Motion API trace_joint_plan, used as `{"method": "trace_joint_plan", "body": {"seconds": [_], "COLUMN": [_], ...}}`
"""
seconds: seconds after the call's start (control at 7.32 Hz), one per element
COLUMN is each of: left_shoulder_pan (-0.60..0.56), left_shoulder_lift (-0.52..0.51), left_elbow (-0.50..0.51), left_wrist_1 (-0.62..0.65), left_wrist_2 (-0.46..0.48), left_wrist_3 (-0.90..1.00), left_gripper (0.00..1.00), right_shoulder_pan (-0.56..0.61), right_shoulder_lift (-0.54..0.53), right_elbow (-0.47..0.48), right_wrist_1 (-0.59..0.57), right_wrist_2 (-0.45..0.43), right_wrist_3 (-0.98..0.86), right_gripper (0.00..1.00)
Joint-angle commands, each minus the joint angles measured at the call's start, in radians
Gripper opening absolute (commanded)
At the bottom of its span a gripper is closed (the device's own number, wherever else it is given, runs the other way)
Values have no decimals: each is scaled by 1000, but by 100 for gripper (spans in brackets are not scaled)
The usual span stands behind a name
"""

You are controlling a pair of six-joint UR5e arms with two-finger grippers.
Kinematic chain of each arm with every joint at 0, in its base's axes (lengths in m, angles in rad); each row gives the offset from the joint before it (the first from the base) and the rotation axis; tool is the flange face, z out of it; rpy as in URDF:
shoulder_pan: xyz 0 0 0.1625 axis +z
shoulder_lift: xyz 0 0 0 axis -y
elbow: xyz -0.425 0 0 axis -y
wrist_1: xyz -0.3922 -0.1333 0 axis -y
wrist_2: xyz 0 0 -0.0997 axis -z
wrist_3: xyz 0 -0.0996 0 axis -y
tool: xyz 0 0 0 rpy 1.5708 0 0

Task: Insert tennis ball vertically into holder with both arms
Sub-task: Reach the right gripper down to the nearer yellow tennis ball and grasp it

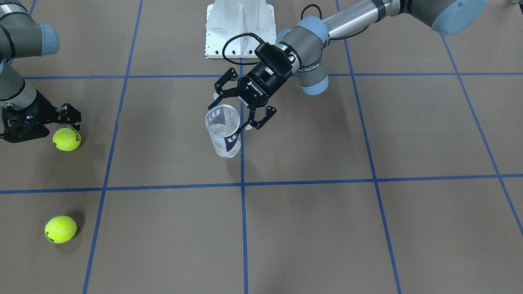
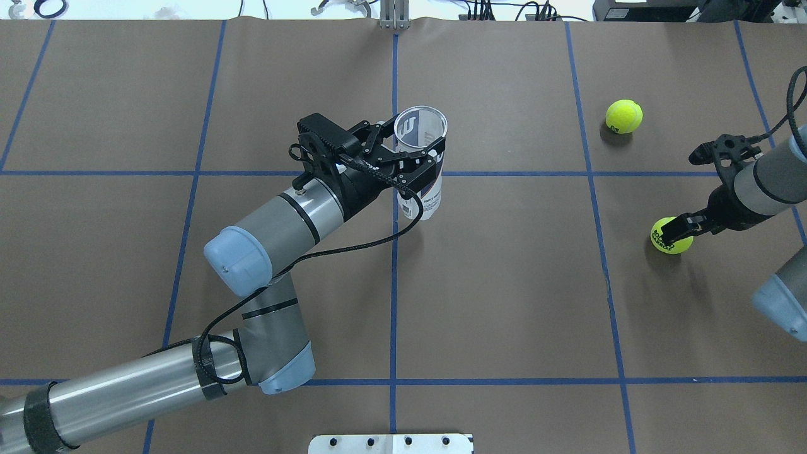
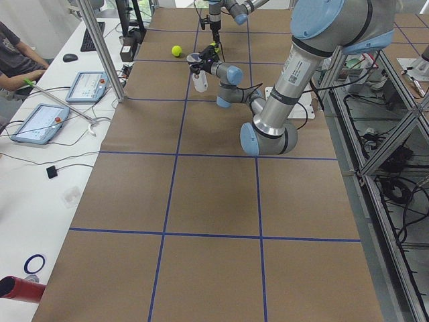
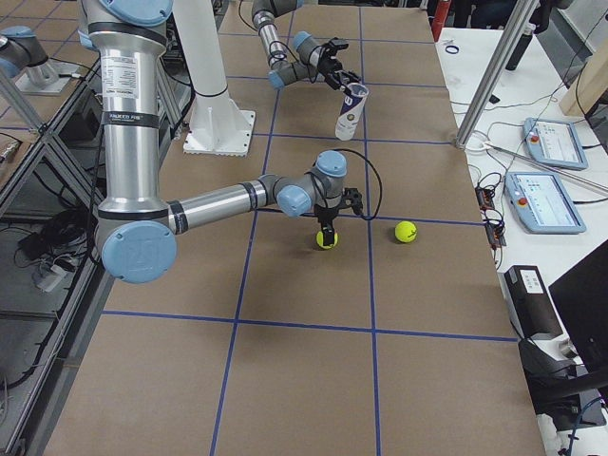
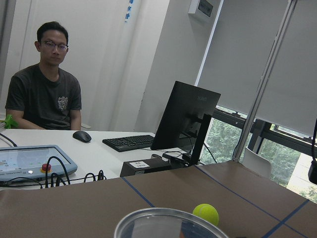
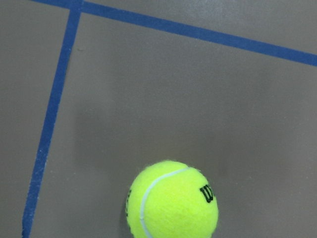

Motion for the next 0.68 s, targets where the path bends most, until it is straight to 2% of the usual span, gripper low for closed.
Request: {"method": "trace_joint_plan", "body": {"seconds": [0.0, 0.27, 0.41, 0.55], "left_shoulder_pan": [-1, 1, 1, 1], "left_shoulder_lift": [-1, 1, 1, 7], "left_elbow": [1, 2, 2, 9], "left_wrist_1": [2, 2, 2, 2], "left_wrist_2": [0, 0, 0, 0], "left_wrist_3": [1, 1, 1, 0], "left_gripper": [84, 84, 84, 84], "right_shoulder_pan": [-15, -16, -16, -16], "right_shoulder_lift": [24, 26, 33, 38], "right_elbow": [-38, -47, -47, -49], "right_wrist_1": [3, 3, 3, 2], "right_wrist_2": [-8, -8, -8, -8], "right_wrist_3": [8, 8, 10, 31], "right_gripper": [99, 98, 88, 50]}}
